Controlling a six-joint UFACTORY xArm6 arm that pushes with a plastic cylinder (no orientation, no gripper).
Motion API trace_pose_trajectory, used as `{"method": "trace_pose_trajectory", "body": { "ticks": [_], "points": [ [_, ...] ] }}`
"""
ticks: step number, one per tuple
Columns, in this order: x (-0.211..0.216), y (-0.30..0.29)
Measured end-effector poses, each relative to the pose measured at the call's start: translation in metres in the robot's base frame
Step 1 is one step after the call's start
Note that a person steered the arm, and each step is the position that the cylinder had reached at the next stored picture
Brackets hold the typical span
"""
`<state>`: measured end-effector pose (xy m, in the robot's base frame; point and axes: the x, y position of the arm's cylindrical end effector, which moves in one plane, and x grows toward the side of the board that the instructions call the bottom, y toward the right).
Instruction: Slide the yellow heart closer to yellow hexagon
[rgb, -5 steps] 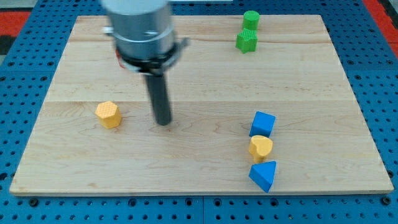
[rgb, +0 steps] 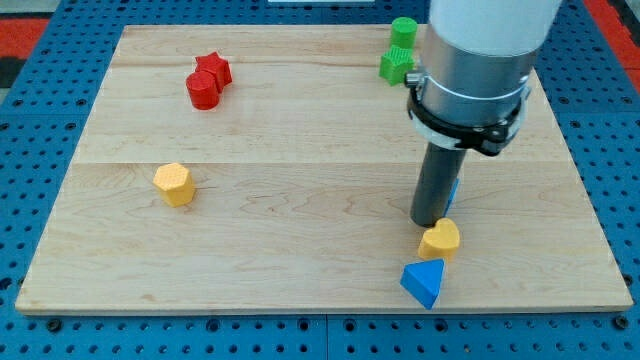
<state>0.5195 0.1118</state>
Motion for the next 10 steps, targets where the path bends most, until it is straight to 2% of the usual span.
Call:
{"method": "trace_pose_trajectory", "body": {
  "ticks": [2,3,4,5,7,10],
  "points": [
    [-0.005,0.028],
    [0.007,0.063],
    [0.031,0.058],
    [0.047,0.000],
    [0.017,-0.096],
    [-0.033,-0.105]
  ]
}}
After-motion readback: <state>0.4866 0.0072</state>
